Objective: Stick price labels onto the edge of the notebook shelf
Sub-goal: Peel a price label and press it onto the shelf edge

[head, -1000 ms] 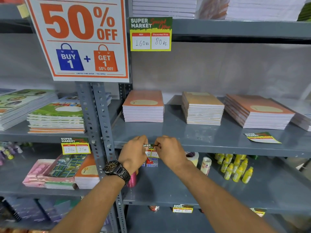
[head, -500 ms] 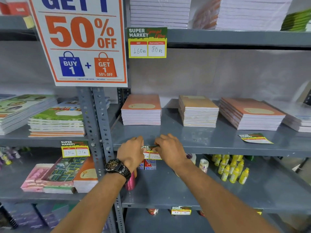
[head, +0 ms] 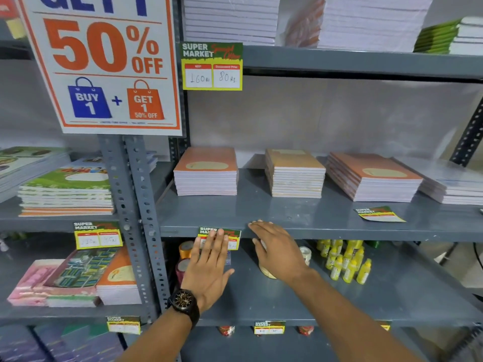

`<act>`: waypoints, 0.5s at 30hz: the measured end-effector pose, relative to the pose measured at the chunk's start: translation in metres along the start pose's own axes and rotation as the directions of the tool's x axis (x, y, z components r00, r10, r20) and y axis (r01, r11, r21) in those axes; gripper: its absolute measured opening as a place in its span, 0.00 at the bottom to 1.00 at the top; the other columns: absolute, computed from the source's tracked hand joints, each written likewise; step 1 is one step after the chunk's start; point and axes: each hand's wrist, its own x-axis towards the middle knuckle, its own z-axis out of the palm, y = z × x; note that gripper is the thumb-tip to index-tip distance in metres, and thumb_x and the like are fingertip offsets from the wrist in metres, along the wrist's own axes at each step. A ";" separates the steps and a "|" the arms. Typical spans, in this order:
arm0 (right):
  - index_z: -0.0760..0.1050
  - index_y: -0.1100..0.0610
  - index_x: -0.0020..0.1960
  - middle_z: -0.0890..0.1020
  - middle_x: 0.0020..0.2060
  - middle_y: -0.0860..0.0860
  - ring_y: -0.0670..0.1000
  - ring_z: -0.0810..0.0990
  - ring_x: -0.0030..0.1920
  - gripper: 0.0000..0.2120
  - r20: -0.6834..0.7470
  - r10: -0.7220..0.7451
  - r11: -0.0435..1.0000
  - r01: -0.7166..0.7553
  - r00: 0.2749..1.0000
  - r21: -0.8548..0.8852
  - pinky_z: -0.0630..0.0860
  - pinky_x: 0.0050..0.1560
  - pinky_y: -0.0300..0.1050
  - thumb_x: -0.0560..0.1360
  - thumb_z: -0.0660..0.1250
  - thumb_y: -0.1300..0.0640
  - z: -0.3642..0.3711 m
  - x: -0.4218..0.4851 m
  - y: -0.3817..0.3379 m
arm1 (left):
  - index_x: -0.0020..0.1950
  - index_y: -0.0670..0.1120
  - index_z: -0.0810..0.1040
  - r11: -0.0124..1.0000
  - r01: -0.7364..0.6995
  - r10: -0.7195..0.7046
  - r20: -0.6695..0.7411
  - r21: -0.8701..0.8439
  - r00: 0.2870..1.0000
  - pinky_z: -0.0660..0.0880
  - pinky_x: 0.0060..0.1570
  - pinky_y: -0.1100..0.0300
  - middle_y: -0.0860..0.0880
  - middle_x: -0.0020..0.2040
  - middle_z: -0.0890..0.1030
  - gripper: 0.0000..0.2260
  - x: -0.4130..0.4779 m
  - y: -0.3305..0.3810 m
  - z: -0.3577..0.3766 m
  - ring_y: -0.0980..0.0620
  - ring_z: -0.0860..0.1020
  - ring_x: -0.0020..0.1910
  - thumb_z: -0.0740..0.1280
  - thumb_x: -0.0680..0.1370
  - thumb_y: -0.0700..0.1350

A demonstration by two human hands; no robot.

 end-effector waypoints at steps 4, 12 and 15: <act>0.72 0.54 0.68 0.77 0.66 0.50 0.49 0.73 0.67 0.20 0.015 -0.031 0.999 0.031 0.999 0.017 0.58 0.71 0.41 0.76 0.63 0.59 0.002 -0.001 0.008 | 0.77 0.38 0.50 0.998 0.050 -0.049 0.022 -0.030 0.999 0.48 0.75 0.38 0.39 0.79 0.43 0.38 0.006 0.006 0.013 0.39 0.43 0.78 0.52 0.76 0.63; 0.73 0.55 0.67 0.78 0.65 0.50 0.49 0.73 0.67 0.19 0.018 -0.047 0.997 0.046 0.999 0.067 0.62 0.71 0.42 0.76 0.63 0.59 -0.001 -0.003 0.011 | 0.77 0.39 0.53 0.999 0.052 -0.051 -0.041 0.007 0.998 0.52 0.72 0.32 0.39 0.79 0.53 0.37 -0.001 0.012 -0.004 0.39 0.51 0.78 0.62 0.76 0.56; 0.76 0.53 0.64 0.80 0.62 0.48 0.46 0.75 0.63 0.16 -0.055 -0.002 0.988 0.010 0.998 0.157 0.68 0.65 0.39 0.76 0.64 0.59 -0.022 -0.005 0.022 | 0.76 0.42 0.59 0.996 0.061 -0.071 -0.179 -0.062 0.981 0.54 0.71 0.33 0.41 0.77 0.60 0.33 0.004 0.027 -0.019 0.41 0.58 0.76 0.64 0.75 0.53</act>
